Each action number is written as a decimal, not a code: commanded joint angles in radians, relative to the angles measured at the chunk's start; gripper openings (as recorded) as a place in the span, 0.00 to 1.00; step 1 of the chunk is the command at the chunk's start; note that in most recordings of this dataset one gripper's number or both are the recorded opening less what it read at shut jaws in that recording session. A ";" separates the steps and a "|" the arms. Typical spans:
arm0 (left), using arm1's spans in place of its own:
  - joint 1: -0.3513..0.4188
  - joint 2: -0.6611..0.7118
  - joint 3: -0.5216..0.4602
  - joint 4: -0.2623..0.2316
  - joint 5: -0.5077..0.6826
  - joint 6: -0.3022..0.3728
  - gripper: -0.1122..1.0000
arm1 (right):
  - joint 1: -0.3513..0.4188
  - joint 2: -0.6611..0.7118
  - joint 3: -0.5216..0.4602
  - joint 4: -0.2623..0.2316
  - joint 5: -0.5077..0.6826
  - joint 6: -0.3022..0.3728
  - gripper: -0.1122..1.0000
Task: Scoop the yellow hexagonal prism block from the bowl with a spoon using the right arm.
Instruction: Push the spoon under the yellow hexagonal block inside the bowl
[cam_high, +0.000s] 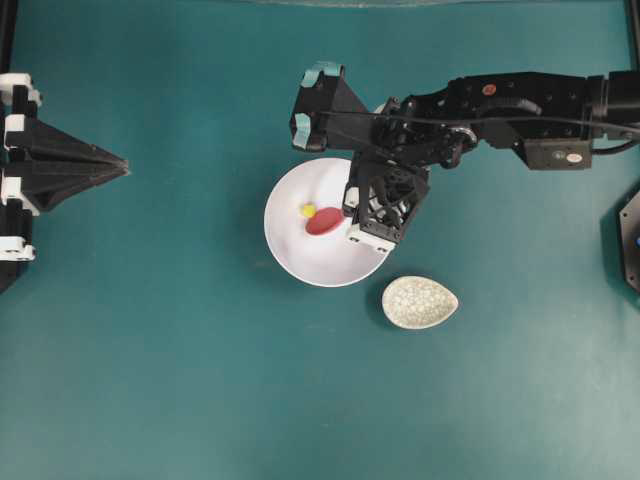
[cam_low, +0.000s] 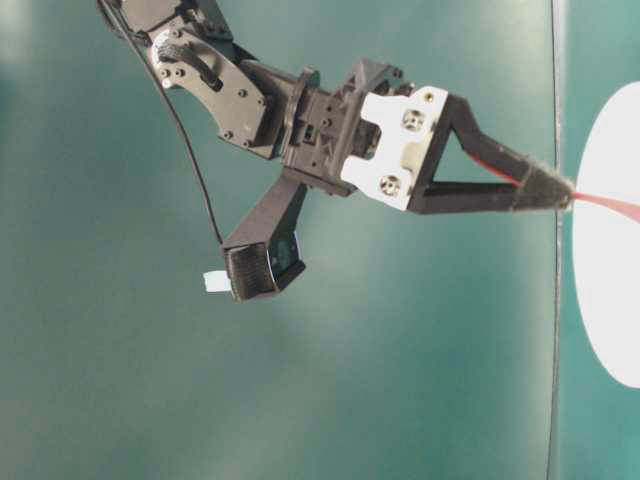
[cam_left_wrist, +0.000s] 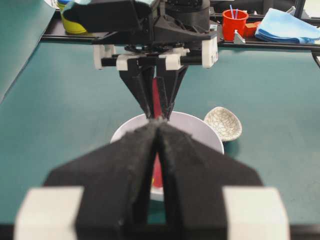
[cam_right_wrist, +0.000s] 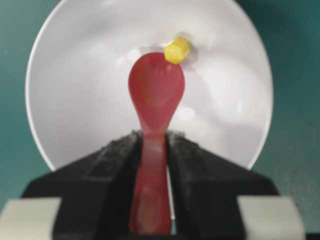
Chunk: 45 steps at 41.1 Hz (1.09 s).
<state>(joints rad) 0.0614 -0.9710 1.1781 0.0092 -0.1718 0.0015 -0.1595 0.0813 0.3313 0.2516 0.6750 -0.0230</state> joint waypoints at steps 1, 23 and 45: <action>0.000 0.003 -0.011 0.002 -0.009 0.002 0.14 | 0.000 -0.015 0.002 -0.005 -0.032 0.002 0.32; 0.000 0.003 -0.011 0.002 -0.008 0.002 0.14 | 0.000 -0.064 0.130 -0.014 -0.215 0.000 0.32; -0.002 0.003 -0.012 0.002 -0.009 -0.003 0.14 | 0.002 -0.092 0.187 -0.023 -0.281 0.000 0.32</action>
<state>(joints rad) 0.0614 -0.9710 1.1781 0.0092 -0.1718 0.0000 -0.1580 0.0245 0.5262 0.2316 0.4034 -0.0215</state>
